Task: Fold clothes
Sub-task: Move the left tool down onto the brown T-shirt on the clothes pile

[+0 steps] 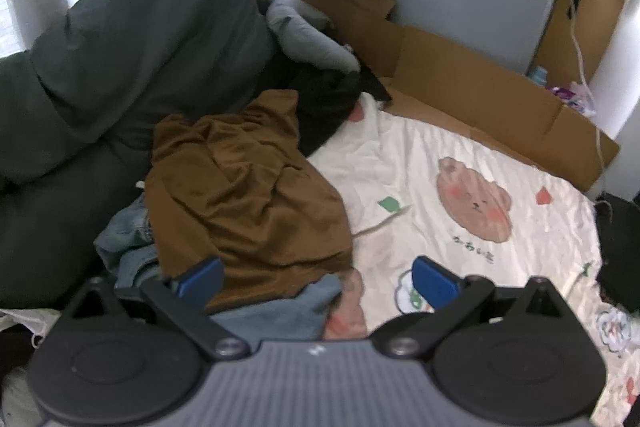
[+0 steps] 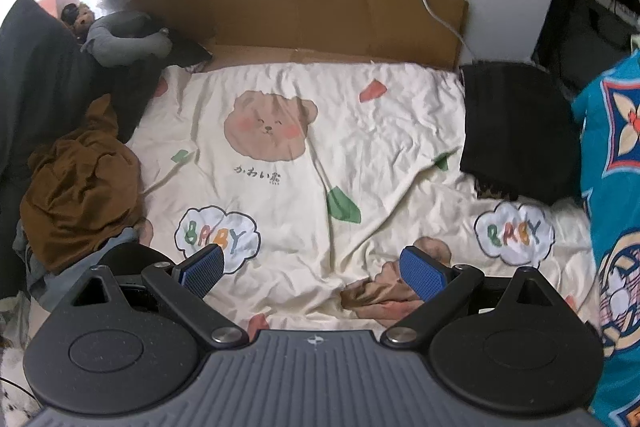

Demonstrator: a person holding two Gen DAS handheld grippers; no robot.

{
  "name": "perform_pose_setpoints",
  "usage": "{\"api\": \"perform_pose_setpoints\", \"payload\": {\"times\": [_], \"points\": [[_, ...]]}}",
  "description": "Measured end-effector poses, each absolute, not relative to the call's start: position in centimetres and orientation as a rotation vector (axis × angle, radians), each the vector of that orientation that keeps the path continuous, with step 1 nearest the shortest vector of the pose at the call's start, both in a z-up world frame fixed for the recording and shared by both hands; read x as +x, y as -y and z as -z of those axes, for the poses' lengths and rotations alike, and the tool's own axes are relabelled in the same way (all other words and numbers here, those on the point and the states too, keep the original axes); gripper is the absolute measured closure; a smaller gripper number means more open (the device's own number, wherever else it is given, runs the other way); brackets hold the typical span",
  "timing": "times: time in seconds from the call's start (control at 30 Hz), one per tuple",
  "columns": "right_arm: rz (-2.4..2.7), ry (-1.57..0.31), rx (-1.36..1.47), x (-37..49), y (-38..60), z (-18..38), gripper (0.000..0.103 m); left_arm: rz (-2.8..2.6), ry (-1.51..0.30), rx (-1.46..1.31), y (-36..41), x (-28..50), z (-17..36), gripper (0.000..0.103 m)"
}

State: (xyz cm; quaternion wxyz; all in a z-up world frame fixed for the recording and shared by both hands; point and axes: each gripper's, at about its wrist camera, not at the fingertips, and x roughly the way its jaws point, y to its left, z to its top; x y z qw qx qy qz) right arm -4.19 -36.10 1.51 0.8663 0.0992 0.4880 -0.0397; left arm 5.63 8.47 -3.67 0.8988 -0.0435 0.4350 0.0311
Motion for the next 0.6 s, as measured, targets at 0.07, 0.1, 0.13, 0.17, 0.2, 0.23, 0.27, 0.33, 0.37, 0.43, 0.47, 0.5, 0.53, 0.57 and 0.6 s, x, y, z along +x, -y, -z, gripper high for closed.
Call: {"api": "perform_pose_setpoints", "payload": {"times": [0.07,0.1,0.13,0.17,0.2,0.23,0.27,0.33,0.37,0.43,0.47,0.5,0.53,0.57,0.6], "points": [[0.087,-1.031,0.220,-4.0,36.4,-1.1,0.005,-0.072,-0.897,-0.104,-9.3,6.0,3.9,0.002],[0.087,-1.035,0.222,-3.9,36.5,-0.8,0.005,-0.073,-0.896,-0.107,-9.7,6.3,4.1,0.002],[0.084,-1.035,0.220,-3.8,36.6,-0.7,0.005,-0.077,-0.896,-0.106,-10.1,6.5,4.3,0.002],[0.081,-1.032,0.215,-3.7,36.6,-0.6,0.005,-0.087,-0.892,-0.099,-10.5,6.8,4.5,0.002],[0.080,-1.025,0.207,-3.6,36.8,-0.6,0.005,-0.099,-0.889,-0.092,-10.9,7.0,4.7,0.002],[0.080,-1.019,0.198,-3.4,36.9,-0.5,0.005,-0.113,-0.888,-0.086,-11.4,7.3,4.9,0.002],[0.076,-1.012,0.201,-3.4,37.2,-0.5,0.005,-0.127,-0.889,-0.080,-12.0,7.5,5.2,0.003],[0.068,-0.997,0.210,-3.4,37.8,-0.6,0.005,-0.148,-0.884,-0.068,-13.3,8.0,5.7,0.004],[0.067,-0.986,0.227,-3.4,38.2,-0.7,0.005,-0.161,-0.884,-0.072,-14.1,8.2,5.9,0.004],[0.062,-0.964,0.262,-3.5,39.1,-0.8,0.005,-0.184,-0.885,-0.083,-15.7,8.7,6.4,0.005],[0.054,-0.958,0.274,-3.5,39.4,-0.9,0.005,-0.190,-0.885,-0.097,-16.5,8.9,6.6,0.006],[0.047,-0.953,0.285,-3.6,39.7,-0.9,0.005,-0.197,-0.886,-0.114,-17.4,9.1,6.8,0.006],[0.041,-0.947,0.292,-3.6,40.0,-0.9,0.005,-0.204,-0.888,-0.140,-18.3,9.3,7.1,0.006],[0.036,-0.943,0.297,-3.7,40.2,-0.8,0.005,-0.211,-0.889,-0.166,-19.1,9.5,7.4,0.007],[0.029,-0.940,0.302,-3.8,40.3,-0.8,0.005,-0.218,-0.890,-0.188,-19.9,9.7,7.7,0.007]]}}
